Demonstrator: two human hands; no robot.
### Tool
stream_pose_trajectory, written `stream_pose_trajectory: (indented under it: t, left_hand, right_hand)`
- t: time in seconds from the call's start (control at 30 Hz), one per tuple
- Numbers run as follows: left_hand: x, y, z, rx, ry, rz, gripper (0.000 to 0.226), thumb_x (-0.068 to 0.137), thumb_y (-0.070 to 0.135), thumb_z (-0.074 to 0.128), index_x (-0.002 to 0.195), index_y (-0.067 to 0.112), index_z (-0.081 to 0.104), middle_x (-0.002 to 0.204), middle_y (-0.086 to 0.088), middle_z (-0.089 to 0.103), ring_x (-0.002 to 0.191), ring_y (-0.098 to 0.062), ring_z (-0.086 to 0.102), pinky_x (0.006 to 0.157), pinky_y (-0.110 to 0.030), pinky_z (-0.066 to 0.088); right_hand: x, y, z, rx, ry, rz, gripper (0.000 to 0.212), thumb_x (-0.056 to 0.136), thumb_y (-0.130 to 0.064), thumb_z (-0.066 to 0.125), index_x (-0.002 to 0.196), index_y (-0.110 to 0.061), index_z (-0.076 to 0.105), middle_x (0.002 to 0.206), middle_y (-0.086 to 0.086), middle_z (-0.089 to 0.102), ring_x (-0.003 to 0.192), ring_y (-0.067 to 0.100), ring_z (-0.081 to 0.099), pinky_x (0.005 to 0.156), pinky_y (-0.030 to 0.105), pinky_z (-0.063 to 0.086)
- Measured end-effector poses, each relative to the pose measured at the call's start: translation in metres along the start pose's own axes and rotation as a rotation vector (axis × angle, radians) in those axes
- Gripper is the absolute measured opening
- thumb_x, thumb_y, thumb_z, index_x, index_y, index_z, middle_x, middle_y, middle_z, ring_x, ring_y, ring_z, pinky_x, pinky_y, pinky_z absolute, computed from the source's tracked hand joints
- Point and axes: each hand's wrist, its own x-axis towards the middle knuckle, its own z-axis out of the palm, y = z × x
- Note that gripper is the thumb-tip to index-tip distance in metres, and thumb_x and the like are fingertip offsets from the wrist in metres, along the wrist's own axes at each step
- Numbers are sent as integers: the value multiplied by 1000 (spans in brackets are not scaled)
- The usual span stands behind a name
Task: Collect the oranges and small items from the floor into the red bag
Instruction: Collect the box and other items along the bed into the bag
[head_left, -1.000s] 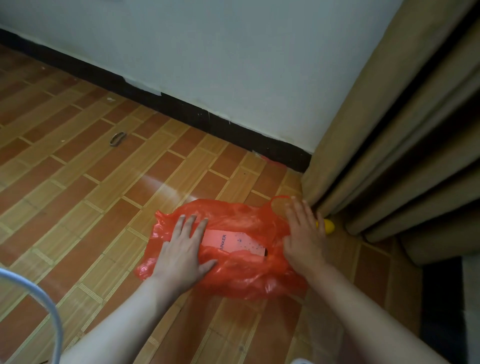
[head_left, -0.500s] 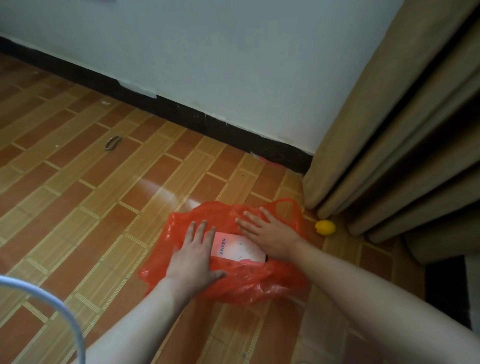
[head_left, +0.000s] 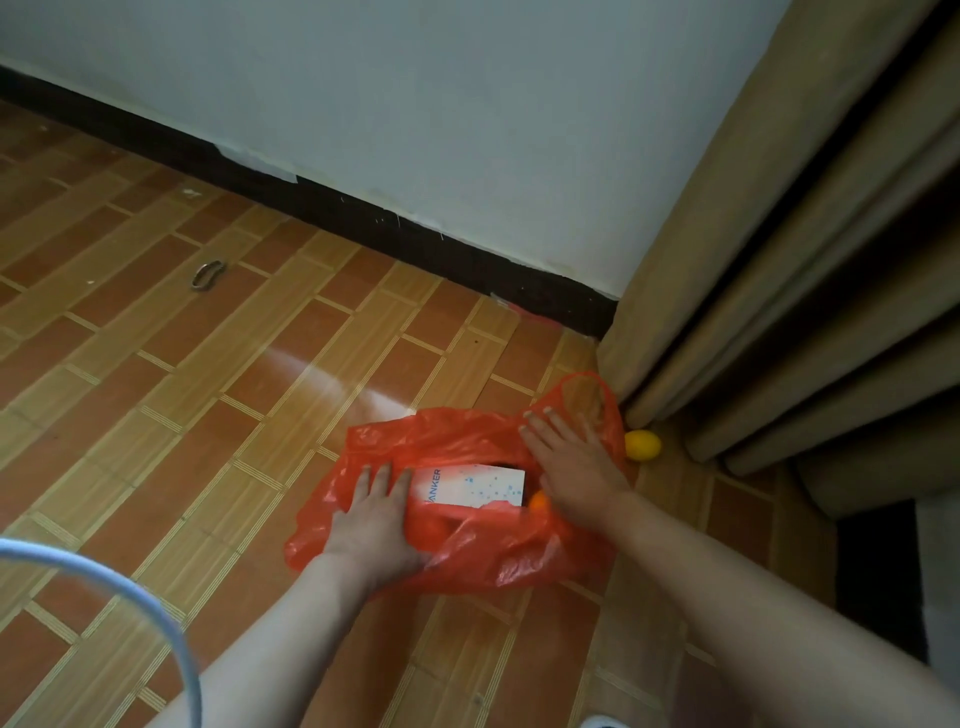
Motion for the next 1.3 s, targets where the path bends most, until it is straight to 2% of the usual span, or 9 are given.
stream_pose_trajectory:
  t: [0.1,0.23,0.33,0.53,0.7,0.87,0.97,1.1,1.3]
  left_hand:
    - [-2,12,3,-56,63,1,109,79,83,54,163,31,9,172,3,0,158,-23,-7,116,-65,28]
    - [-2,12,6,-98,95,5,72,100,53,43,162,32,14,172,5,3,158,-21,-5,115,-64,29]
    - [-4,8,10,-89,87,8,68,101,42,41,162,33,12,172,3,4,158,-21,-5,116,-62,32]
    - [-6,11,21,-30,83,67,79,97,55,50,162,34,9,171,5,5,158,-20,-5,114,-58,39]
    - [-10,8,25,50,126,95,77,98,54,50,161,32,13,171,5,8,158,-21,-2,107,-56,46]
    - [-14,15,27,111,144,129,76,99,56,50,161,32,14,171,4,6,158,-23,-1,101,-50,53]
    - [-14,19,27,109,163,140,76,99,58,48,161,34,13,171,6,4,158,-22,-2,103,-51,51]
    - [-14,23,27,75,190,172,75,99,62,45,161,33,16,171,7,6,158,-19,1,103,-51,52]
    - [-15,30,31,98,180,218,72,99,64,40,161,34,19,171,9,8,158,-18,2,100,-49,54]
  right_hand:
    - [-27,-55,10,164,181,-169,68,101,-47,36,164,-25,19,173,-2,11,160,20,3,127,53,5]
    - [-60,-111,52,203,25,-280,84,96,-58,39,165,-19,11,173,3,8,160,22,4,127,55,8]
    - [-82,-121,65,202,-129,-289,84,97,-57,38,165,-19,8,173,7,2,160,26,5,127,55,3]
    - [-99,-115,72,203,-261,-295,75,98,-49,38,163,-18,18,173,9,8,159,28,11,126,54,5]
    - [-80,-94,62,145,113,-297,60,95,-40,44,150,-18,46,161,8,41,149,27,38,117,52,38]
    - [-63,-59,5,200,523,-165,58,94,-29,53,151,-19,47,165,4,35,155,23,26,125,45,17]
    - [-61,-9,-3,253,622,134,60,92,-25,57,151,-19,48,162,2,38,152,22,30,123,46,23]
    - [-62,44,19,208,388,468,66,91,-34,47,154,-18,40,162,5,36,150,26,33,120,50,31]
    - [-56,91,46,173,38,511,77,92,-24,56,162,-22,22,170,1,18,156,23,18,122,46,27]
